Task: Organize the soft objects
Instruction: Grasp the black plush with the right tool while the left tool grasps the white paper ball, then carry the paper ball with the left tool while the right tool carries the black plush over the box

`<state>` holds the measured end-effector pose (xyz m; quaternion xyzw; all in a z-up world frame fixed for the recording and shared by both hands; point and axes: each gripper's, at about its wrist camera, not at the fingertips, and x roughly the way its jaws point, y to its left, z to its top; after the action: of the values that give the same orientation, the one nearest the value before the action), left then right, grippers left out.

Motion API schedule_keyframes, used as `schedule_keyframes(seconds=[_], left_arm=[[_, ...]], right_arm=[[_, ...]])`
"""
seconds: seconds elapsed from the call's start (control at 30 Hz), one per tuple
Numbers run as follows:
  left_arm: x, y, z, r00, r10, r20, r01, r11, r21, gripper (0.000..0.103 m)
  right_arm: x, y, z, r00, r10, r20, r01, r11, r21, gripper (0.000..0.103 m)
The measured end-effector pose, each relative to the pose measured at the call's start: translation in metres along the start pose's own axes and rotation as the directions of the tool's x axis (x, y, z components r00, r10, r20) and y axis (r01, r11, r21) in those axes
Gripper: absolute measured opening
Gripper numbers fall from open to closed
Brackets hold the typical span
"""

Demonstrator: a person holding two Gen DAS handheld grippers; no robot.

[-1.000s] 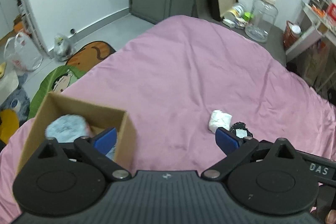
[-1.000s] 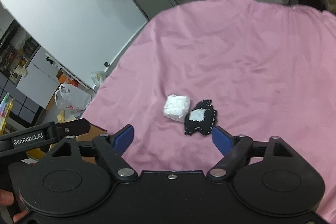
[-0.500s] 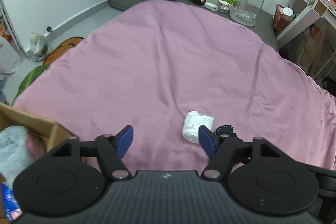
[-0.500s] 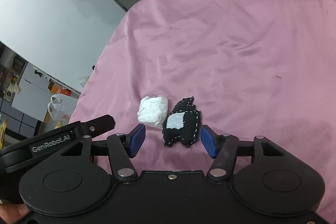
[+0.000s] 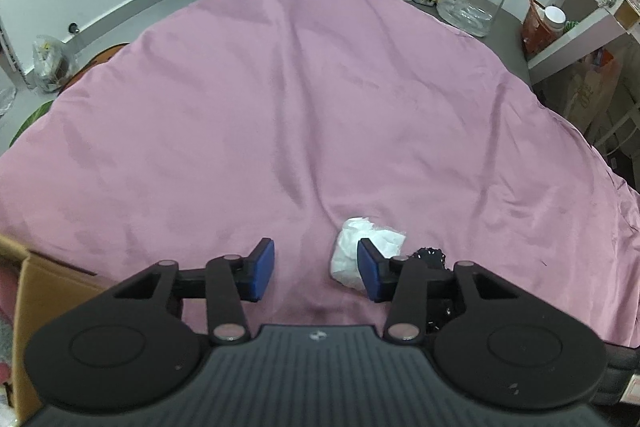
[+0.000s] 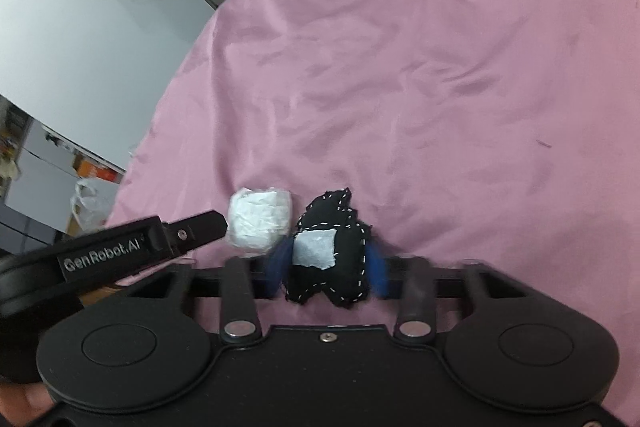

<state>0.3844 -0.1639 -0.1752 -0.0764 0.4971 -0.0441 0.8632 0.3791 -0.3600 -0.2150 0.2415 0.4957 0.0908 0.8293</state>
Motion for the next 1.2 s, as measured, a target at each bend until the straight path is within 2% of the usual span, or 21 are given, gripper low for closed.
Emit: schedule_keyframes(seconds=[0.13, 0.43, 0.53, 0.6, 0.63, 0.67, 0.87, 1.2], left_arm=[[0.008, -0.009, -0.001, 0.999, -0.032, -0.021, 0.032, 0.999, 0.019, 0.045], [0.022, -0.030, -0.001, 0.996, -0.077, -0.038, 0.079, 0.995, 0.053, 0.047], [0.031, -0.032, -0.003, 0.993, -0.084, -0.080, 0.087, 0.995, 0.041, 0.046], [0.036, -0.030, -0.005, 0.989, -0.107, -0.099, 0.109, 0.994, 0.019, 0.044], [0.037, -0.029, -0.005, 0.990, -0.105, -0.099, 0.107, 0.994, 0.010, 0.038], [0.036, -0.028, -0.005, 0.991, -0.098, -0.094, 0.099, 0.995, 0.005, 0.038], [0.004, -0.017, 0.000, 0.996, -0.089, -0.026, 0.089, 0.996, -0.001, 0.037], [-0.059, 0.012, -0.011, 0.999, -0.040, -0.003, 0.040, 0.999, 0.013, 0.037]], right_arm=[[-0.007, -0.006, 0.002, 1.000, 0.006, 0.006, -0.006, 1.000, 0.030, 0.030], [-0.023, -0.020, 0.003, 0.995, -0.076, 0.065, 0.072, 0.996, 0.059, 0.030], [-0.024, -0.024, 0.003, 0.994, -0.087, 0.070, 0.082, 0.994, 0.067, 0.030], [-0.024, -0.024, 0.004, 0.993, -0.096, 0.074, 0.091, 0.993, 0.071, 0.030], [-0.023, -0.023, 0.005, 0.992, -0.098, 0.074, 0.092, 0.993, 0.073, 0.030], [-0.023, -0.024, 0.005, 0.993, -0.096, 0.074, 0.091, 0.993, 0.074, 0.030], [-0.026, -0.023, 0.005, 0.994, -0.084, 0.076, 0.079, 0.994, 0.070, 0.030], [-0.048, 0.001, -0.005, 0.994, -0.066, 0.084, 0.065, 0.998, 0.012, 0.030]])
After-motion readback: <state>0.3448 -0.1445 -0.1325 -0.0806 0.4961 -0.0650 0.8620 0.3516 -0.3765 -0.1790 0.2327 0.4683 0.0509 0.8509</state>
